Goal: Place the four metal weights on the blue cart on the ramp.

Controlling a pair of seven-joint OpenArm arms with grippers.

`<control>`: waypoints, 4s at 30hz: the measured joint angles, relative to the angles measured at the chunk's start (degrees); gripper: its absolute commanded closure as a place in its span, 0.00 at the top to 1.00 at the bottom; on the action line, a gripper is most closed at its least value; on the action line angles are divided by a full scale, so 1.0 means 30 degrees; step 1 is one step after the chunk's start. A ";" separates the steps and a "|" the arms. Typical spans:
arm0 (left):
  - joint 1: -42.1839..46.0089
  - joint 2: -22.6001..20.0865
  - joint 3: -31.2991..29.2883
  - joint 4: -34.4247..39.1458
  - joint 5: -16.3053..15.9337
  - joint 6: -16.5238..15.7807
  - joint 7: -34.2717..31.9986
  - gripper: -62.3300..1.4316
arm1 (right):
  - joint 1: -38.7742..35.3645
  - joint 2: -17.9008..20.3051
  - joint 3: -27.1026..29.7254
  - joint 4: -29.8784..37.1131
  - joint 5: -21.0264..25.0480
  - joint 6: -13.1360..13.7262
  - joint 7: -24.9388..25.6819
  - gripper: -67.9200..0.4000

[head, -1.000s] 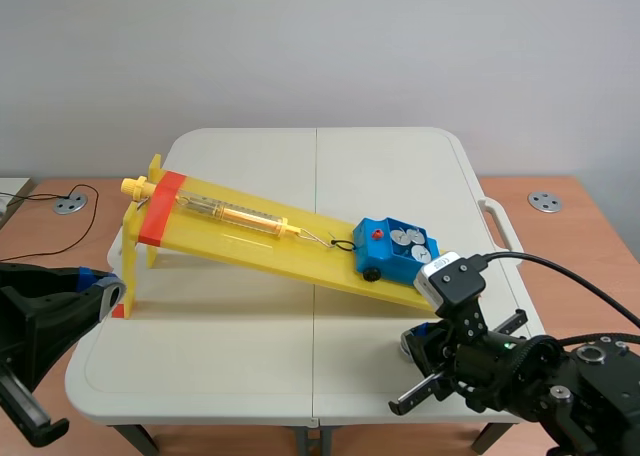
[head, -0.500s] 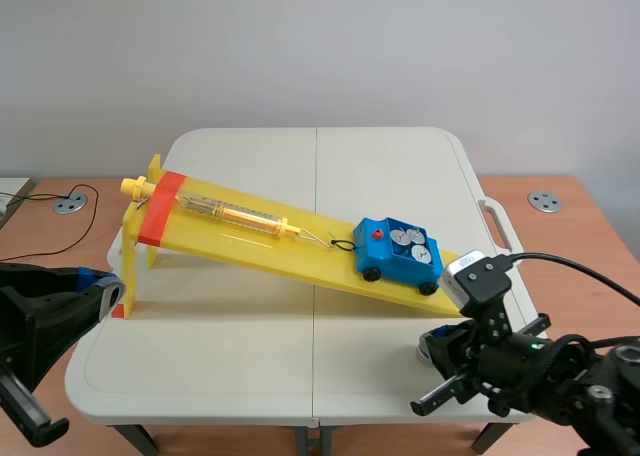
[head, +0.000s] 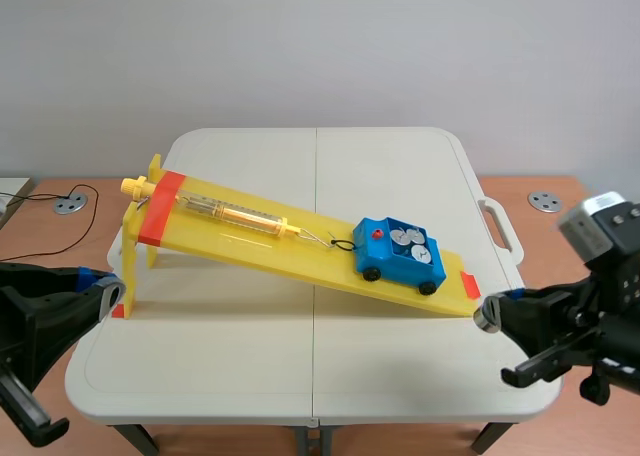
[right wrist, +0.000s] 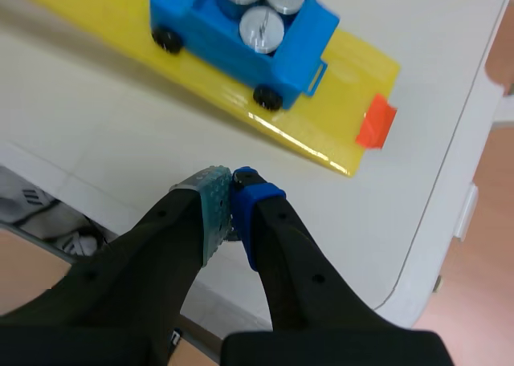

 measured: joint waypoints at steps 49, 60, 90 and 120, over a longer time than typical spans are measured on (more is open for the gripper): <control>0.0000 0.0000 0.0000 0.0000 0.0000 0.0000 0.0000 0.08 | 0.8808 -0.3898 -0.1166 -0.7883 0.0342 -0.0182 -0.1945 0.02; 0.0000 0.0000 0.0000 0.0000 0.0000 0.0000 0.0000 0.08 | 0.9377 -0.4648 -0.1173 -0.8480 0.0007 -0.0197 -0.1931 0.02; 0.0000 0.0000 0.0000 0.0000 0.0000 0.0000 0.0000 0.08 | 0.9362 -0.4167 -0.1166 -0.8480 -0.0342 0.1668 -0.1858 0.36; -0.0007 0.0095 0.0000 0.0000 0.0000 0.0000 0.0000 0.08 | 0.4073 -0.0342 0.0262 -0.0131 -0.0255 0.1668 -0.1792 0.36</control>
